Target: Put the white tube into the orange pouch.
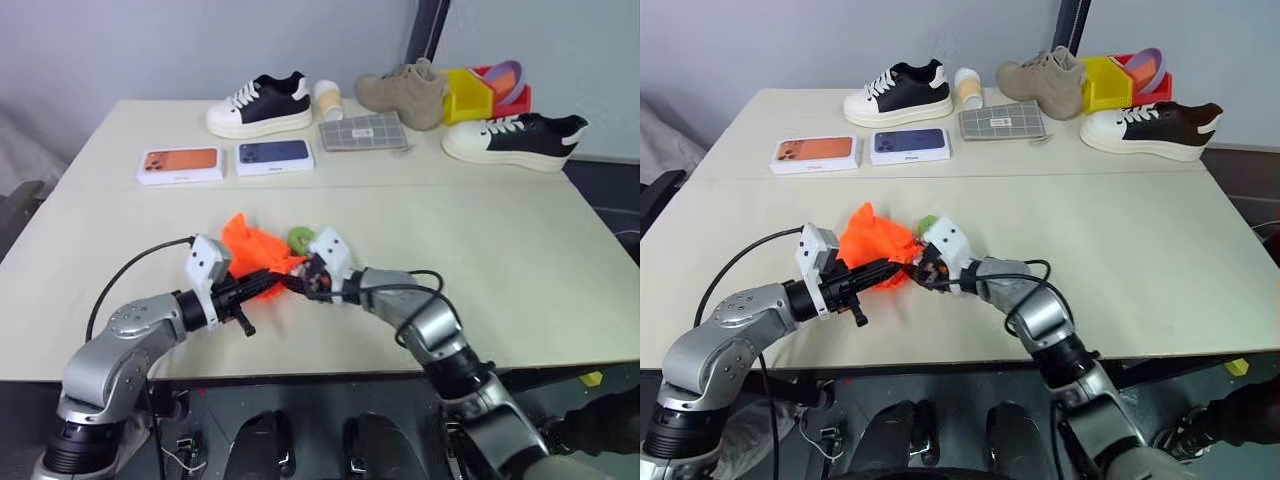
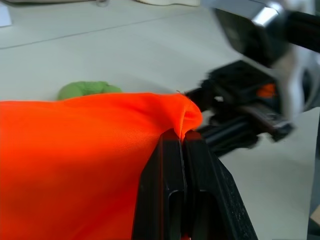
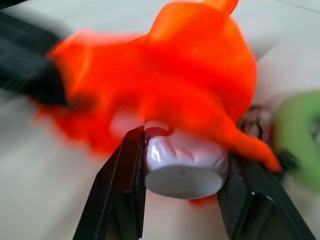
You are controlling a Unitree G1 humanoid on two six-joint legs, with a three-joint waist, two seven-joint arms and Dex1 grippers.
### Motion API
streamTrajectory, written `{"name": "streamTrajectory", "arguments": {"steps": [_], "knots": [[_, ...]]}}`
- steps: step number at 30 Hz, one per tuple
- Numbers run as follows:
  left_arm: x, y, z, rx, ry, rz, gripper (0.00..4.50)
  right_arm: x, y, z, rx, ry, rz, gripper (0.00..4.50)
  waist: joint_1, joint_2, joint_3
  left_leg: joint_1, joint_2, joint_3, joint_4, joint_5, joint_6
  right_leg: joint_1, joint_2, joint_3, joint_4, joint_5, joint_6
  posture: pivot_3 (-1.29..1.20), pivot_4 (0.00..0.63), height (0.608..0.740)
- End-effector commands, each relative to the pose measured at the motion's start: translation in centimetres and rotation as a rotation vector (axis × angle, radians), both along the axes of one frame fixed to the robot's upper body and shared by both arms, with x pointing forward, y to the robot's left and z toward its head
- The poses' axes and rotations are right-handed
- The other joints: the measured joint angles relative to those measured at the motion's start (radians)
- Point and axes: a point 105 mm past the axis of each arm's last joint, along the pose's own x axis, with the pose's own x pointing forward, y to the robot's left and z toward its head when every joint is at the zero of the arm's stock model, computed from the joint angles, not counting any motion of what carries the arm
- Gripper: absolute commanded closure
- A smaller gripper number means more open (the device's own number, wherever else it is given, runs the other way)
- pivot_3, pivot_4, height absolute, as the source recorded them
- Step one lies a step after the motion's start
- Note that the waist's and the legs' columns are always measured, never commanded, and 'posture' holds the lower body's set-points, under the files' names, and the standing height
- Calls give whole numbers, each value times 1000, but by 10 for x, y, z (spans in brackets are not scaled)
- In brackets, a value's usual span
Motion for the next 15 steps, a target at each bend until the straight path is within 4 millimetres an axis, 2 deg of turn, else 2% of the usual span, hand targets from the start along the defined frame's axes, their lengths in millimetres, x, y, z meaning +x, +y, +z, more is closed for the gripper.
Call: {"name": "streamTrajectory", "arguments": {"steps": [1, 7, 10, 13, 14, 15], "knots": [[-11, -5, 12, -12, -31, -52, 4500, 6, 14, 16, 35, -44, -19, 2812, -3, 0, 0, 0, 0, 0, 0, 0, 0, 0, 0, 0, 0, 1, 1, 0, 150, 740], [-13, 3, 10, 8, -19, -27, 4500, -3, 19, 14, 36, -14, 28, 2812, -12, 0, 0, -1, 0, 1, 0, 0, -1, 0, -1, 0, -1, 1, 2, 0, 150, 740], [-12, 6, 9, 15, -18, -15, 4500, -6, 14, 14, 42, 6, 41, 1789, -14, 0, 0, -1, 0, 1, -1, 0, -1, -1, -1, 0, -1, 1, 1, 0, 150, 740], [-10, 11, 9, 22, -17, 0, 4500, -10, 2, 17, 47, 9, 51, 317, -13, 0, 0, -1, 0, 1, -2, 0, -2, -1, -1, 0, -1, 1, 1, 0, 150, 740], [-9, 13, 8, 25, -16, 4, 4500, -12, -1, 18, 47, 8, 53, 31, -14, 0, 0, -1, 0, 1, -2, 0, -2, -1, -1, 0, -1, 0, 1, 0, 150, 740], [-9, 15, 8, 29, -16, 10, 4500, -15, -6, 19, 48, 8, 57, 31, -14, 0, 0, -1, 0, 1, -2, 0, -1, -1, -1, 0, -1, 0, 0, 0, 150, 740]]}}
